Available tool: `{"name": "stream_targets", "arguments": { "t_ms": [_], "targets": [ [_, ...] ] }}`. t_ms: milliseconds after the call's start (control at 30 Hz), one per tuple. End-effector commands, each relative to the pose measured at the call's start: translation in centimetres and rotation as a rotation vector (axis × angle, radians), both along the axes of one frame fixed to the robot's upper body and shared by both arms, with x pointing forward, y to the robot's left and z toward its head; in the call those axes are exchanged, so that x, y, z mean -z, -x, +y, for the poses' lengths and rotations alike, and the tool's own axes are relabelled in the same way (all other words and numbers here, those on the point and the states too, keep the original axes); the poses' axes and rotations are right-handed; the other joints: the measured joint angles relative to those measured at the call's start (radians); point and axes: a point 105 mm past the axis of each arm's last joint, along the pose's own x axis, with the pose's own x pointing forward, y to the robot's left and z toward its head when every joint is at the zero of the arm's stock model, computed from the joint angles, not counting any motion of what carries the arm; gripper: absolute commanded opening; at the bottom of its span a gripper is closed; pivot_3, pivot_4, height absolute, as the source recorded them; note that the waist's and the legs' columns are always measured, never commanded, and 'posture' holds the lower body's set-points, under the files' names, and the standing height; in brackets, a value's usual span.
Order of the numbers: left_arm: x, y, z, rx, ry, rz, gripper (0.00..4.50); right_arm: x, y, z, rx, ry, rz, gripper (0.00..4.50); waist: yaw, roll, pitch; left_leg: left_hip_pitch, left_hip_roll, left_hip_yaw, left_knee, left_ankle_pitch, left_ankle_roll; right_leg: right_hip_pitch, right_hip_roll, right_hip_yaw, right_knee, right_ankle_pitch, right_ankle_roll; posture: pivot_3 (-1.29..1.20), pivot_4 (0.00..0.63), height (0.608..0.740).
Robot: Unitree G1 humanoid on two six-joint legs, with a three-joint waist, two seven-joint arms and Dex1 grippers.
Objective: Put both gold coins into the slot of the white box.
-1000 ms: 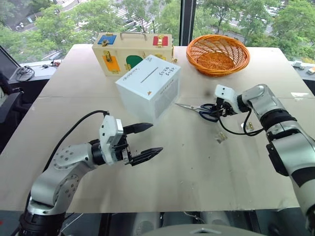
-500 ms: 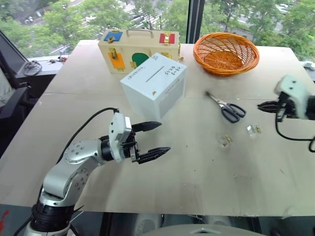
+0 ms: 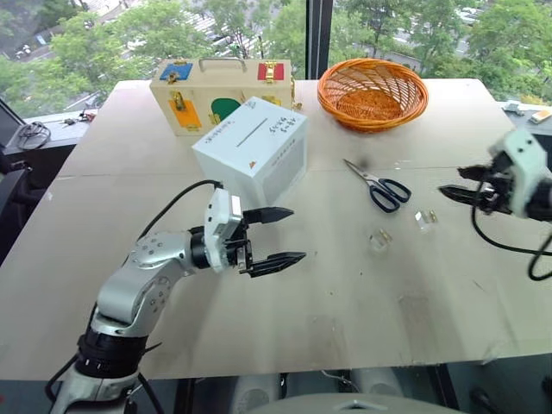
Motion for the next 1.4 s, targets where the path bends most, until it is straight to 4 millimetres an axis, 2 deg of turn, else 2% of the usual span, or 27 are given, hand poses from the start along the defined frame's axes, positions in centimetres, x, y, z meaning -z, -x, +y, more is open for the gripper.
{"name": "stream_targets", "arguments": {
  "t_ms": [33, 133, 233, 267, 333, 400, 533, 567, 833, 933, 1033, 1133, 1400],
  "targets": [
    [-0.7, 0.5, 0.1, 0.003, -0.001, -0.045, 4.5, 1.1, -1.4, 1.3, -0.025, 0.007, 0.031, 4.44, 0.005, 0.0, 0.0, -0.003, 0.0, -0.001, 0.0, 0.0, 0.0, -0.003, 0.0, 0.0, 0.0, 0.001, 0.002, 0.0, 0.15, 0.74],
    [-0.6, 0.6, 0.3, -0.016, -0.003, -0.046, 4.5, 2.8, -2.5, 2.3, -0.04, 0.01, 0.081, 4.44, 0.017, 0.0, 0.0, -0.007, 0.0, 0.0, 0.0, 0.0, 0.0, -0.006, 0.0, 0.0, -0.001, 0.002, 0.005, 0.0, 0.15, 0.74],
    [-0.5, 0.9, 0.6, -0.033, -0.005, -0.043, 4.5, 4.1, -3.8, 2.0, -0.013, 0.043, 0.102, 4.44, 0.025, 0.0, 0.0, -0.009, 0.0, 0.0, 0.0, 0.0, 0.0, -0.007, -0.001, -0.001, -0.002, 0.002, 0.005, 0.0, 0.15, 0.74],
    [-0.5, 0.9, 0.6, -0.042, -0.005, -0.042, 4.5, 4.5, -4.3, 2.0, -0.007, 0.038, 0.108, 4.21, 0.025, 0.0, 0.0, -0.009, 0.0, 0.0, 0.0, 0.0, 0.0, -0.007, -0.001, -0.001, -0.002, 0.002, 0.005, 0.0, 0.15, 0.74],
    [-0.4, 1.1, 0.7, -0.052, -0.006, -0.04, 4.5, 5.1, -4.7, 2.2, -0.013, 0.038, 0.122, 3.61, 0.023, 0.0, 0.0, -0.008, 0.0, 0.001, 0.0, 0.0, 0.0, -0.007, -0.001, 0.0, -0.002, 0.002, 0.005, 0.0, 0.15, 0.74],
    [-0.4, 1.1, 0.8, -0.059, -0.006, -0.04, 4.5, 5.8, -5.0, 2.0, -0.008, 0.06, 0.132, 2.83, 0.021, -0.001, 0.0, -0.008, 0.0, 0.001, 0.0, 0.0, 0.0, -0.007, -0.001, 0.0, -0.001, 0.002, 0.005, 0.0, 0.15, 0.74],
    [-0.4, 1.3, 0.8, -0.07, -0.006, -0.042, 4.5, 6.7, -5.4, 1.8, -0.01, 0.086, 0.149, 0.84, 0.017, 0.0, 0.0, -0.006, -0.001, 0.001, 0.001, 0.0, 0.0, -0.007, 0.0, 0.0, 0.0, 0.002, 0.005, 0.0, 0.15, 0.74],
    [-0.4, 1.3, 0.8, -0.073, -0.006, -0.042, 4.5, 6.8, -5.4, 1.9, -0.021, 0.089, 0.154, 0.57, 0.014, -0.001, -0.001, -0.005, 0.0, 0.001, 0.001, 0.0, 0.0, -0.006, 0.0, 0.001, 0.001, 0.002, 0.005, 0.0, 0.15, 0.74],
    [-0.3, 1.7, 0.8, -0.082, -0.003, -0.041, 4.5, 8.9, -5.1, 2.4, -0.07, 0.166, 0.2, 0.57, 0.013, -0.003, -0.002, -0.005, 0.0, 0.001, 0.001, 0.0, 0.0, -0.006, 0.001, 0.001, 0.001, 0.002, 0.004, 0.0, 0.15, 0.74],
    [-0.2, 1.6, 0.9, -0.084, -0.002, -0.041, 4.5, 8.5, -5.3, 2.6, -0.073, 0.124, 0.206, 0.57, 0.013, -0.004, -0.002, -0.005, 0.0, 0.001, 0.001, 0.0, 0.0, -0.006, 0.001, 0.001, 0.001, 0.002, 0.004, 0.0, 0.15, 0.74],
    [-0.2, 1.6, 1.0, -0.088, -0.001, -0.039, 4.5, 7.7, -5.7, 2.4, -0.067, 0.112, 0.186, 1.36, 0.013, -0.004, -0.002, -0.004, 0.0, 0.001, 0.001, 0.0, 0.0, -0.006, 0.001, 0.001, 0.001, 0.002, 0.003, 0.0, 0.15, 0.74],
    [-0.1, 1.6, 0.9, -0.087, 0.001, -0.036, 4.5, 7.3, -5.9, 2.3, -0.043, 0.099, 0.18, 2.7, 0.012, -0.004, -0.002, -0.005, 0.0, 0.001, 0.001, 0.0, 0.0, -0.006, 0.001, 0.001, 0.001, 0.003, 0.004, 0.0, 0.15, 0.74],
    [0.0, 1.6, 1.0, -0.089, -0.002, -0.034, 4.5, 5.3, -5.8, 3.1, -0.054, -0.009, 0.164, 2.7, 0.018, -0.003, -0.002, -0.006, 0.0, 0.001, 0.001, 0.0, 0.0, -0.006, 0.0, 0.001, 0.001, 0.003, 0.004, 0.0, 0.15, 0.74]
  ]
}}
